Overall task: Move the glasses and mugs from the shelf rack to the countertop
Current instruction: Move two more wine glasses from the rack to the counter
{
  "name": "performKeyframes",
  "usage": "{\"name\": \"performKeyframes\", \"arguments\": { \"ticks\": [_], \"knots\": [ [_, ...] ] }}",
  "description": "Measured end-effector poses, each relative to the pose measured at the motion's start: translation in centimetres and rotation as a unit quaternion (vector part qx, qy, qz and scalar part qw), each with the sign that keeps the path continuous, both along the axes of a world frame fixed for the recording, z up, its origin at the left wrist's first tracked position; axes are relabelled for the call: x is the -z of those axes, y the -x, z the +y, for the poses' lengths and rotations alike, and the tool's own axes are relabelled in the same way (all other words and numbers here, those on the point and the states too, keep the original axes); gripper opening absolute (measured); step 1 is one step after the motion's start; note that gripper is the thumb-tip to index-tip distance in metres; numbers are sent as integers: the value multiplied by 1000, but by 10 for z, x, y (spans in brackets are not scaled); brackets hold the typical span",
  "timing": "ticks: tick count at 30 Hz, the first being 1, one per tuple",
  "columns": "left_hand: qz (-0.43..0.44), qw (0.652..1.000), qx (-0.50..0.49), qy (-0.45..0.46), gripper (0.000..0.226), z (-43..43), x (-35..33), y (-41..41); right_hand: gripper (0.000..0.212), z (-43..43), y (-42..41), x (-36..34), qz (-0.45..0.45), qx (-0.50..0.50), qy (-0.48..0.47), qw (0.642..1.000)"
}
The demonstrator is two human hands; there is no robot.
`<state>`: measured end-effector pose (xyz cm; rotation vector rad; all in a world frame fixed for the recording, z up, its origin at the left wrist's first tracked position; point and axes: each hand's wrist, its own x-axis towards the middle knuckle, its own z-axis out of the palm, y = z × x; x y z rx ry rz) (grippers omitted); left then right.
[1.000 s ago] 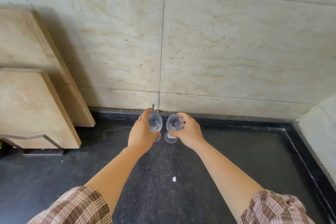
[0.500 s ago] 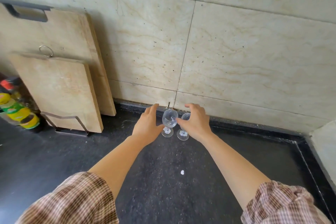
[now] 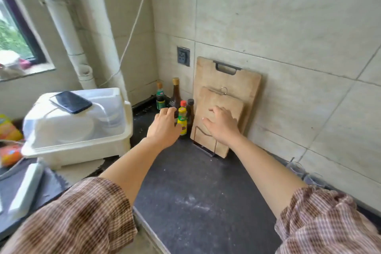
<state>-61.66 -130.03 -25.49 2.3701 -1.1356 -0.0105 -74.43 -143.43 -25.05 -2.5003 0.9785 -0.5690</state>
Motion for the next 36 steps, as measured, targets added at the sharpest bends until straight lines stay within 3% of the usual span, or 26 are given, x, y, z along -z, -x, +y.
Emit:
{"name": "performKeyframes", "arguments": {
  "ticks": [9,15,26,36],
  "knots": [
    [-18,986,-165,-16,57,288,-25,-96,53,251,-144,-17,62,-137,-14,989],
    [-50,959,-276,-22,47,464,-49,-140,52,416,-231,-40,63,-256,11,965],
    [-47,885,-463,-12,53,734,-77,-210,52,694,-369,-70,77,-454,109,881],
    [-70,832,-549,-44,55,931,-107,-322,51,905,-513,-97,34,-553,105,826]
  ]
}}
